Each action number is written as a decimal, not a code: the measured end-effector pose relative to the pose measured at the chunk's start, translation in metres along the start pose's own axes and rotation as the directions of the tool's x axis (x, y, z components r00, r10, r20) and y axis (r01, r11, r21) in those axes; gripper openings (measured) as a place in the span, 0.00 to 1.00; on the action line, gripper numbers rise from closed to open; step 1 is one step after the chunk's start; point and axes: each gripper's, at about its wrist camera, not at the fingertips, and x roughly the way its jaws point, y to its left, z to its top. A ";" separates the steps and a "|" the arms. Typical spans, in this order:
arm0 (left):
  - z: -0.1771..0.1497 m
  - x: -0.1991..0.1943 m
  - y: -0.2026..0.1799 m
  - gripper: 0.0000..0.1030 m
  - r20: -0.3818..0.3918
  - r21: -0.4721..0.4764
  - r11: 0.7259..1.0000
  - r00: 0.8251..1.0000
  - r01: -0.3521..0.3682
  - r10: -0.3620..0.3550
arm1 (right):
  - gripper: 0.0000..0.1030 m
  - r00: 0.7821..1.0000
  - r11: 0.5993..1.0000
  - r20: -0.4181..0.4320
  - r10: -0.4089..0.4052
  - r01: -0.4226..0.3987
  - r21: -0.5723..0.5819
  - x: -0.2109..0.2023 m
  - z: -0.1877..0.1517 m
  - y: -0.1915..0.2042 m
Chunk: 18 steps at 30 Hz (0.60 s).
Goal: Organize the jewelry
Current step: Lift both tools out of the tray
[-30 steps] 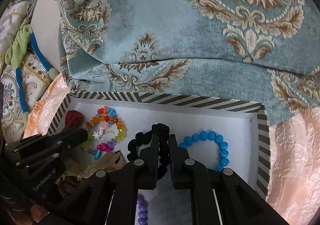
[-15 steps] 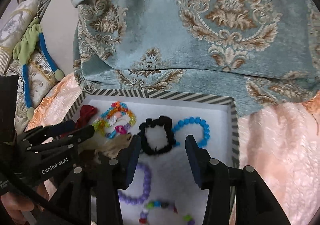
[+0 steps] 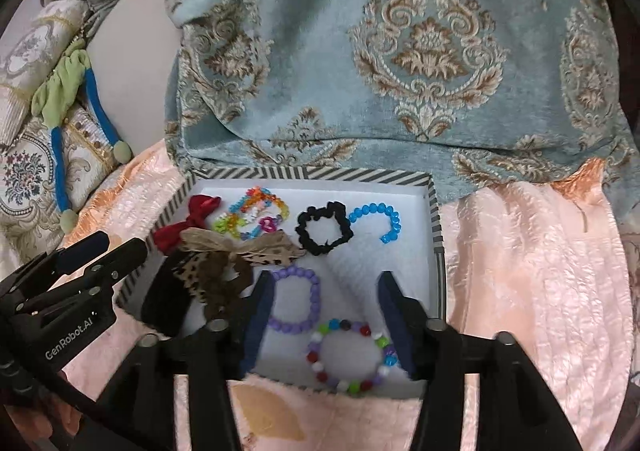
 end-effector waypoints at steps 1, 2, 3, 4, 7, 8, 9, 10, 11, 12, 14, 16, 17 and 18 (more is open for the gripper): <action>-0.002 -0.007 0.002 0.52 0.008 -0.002 1.000 1.000 -0.004 0.004 | 0.59 1.000 1.000 0.009 -0.002 0.002 0.001 -0.005 -0.001 0.002; -0.004 -0.015 0.003 0.52 0.019 -0.007 1.000 1.000 -0.007 0.007 | 0.59 1.000 1.000 0.017 -0.002 0.002 0.001 -0.010 -0.002 0.005; -0.005 -0.019 0.003 0.52 0.026 -0.010 1.000 1.000 -0.008 0.009 | 0.59 1.000 1.000 0.026 0.001 0.000 -0.002 -0.016 -0.003 0.009; -0.006 -0.024 0.004 0.52 0.034 -0.011 1.000 0.999 -0.010 0.010 | 0.59 1.000 1.000 0.030 0.002 -0.002 -0.003 -0.021 -0.005 0.010; -0.009 -0.037 0.006 0.52 0.044 -0.015 1.000 0.999 -0.021 0.021 | 0.59 0.999 1.000 0.037 -0.009 0.009 -0.010 -0.033 -0.007 0.017; -0.010 -0.041 0.006 0.52 0.048 -0.022 1.000 0.999 -0.018 0.019 | 0.59 0.999 1.000 0.044 -0.012 0.012 -0.014 -0.037 -0.009 0.019; -0.010 -0.045 0.007 0.52 0.051 -0.029 0.999 0.999 -0.014 0.015 | 0.59 0.999 1.000 0.049 -0.016 0.016 -0.018 -0.041 -0.009 0.021; -0.011 -0.049 0.008 0.52 0.055 -0.036 0.999 0.998 -0.011 0.013 | 0.60 0.998 0.999 0.054 -0.023 0.025 -0.023 -0.045 -0.010 0.023; -0.012 -0.053 0.008 0.52 0.060 -0.042 0.999 0.998 -0.010 0.012 | 0.60 0.998 0.999 0.057 -0.030 0.032 -0.027 -0.048 -0.011 0.024; -0.012 -0.057 0.008 0.52 0.064 -0.045 0.999 0.998 -0.011 0.014 | 0.60 0.998 0.999 0.058 -0.035 0.037 -0.030 -0.050 -0.012 0.026; -0.013 -0.064 0.008 0.52 0.076 -0.046 0.999 0.997 -0.015 0.018 | 0.60 0.997 0.999 0.061 -0.038 0.041 -0.035 -0.055 -0.013 0.028; -0.014 -0.069 0.006 0.52 0.081 -0.042 0.999 0.996 -0.017 0.021 | 0.60 0.997 0.998 0.065 -0.045 0.047 -0.041 -0.059 -0.015 0.030; -0.015 -0.072 0.005 0.52 0.085 -0.038 0.999 0.996 -0.017 0.020 | 0.60 0.997 0.998 0.068 -0.048 0.051 -0.044 -0.061 -0.016 0.032; -0.015 -0.074 0.005 0.52 0.086 -0.037 0.999 0.996 -0.019 0.022 | 0.60 0.996 0.998 0.070 -0.049 0.052 -0.044 -0.063 -0.016 0.033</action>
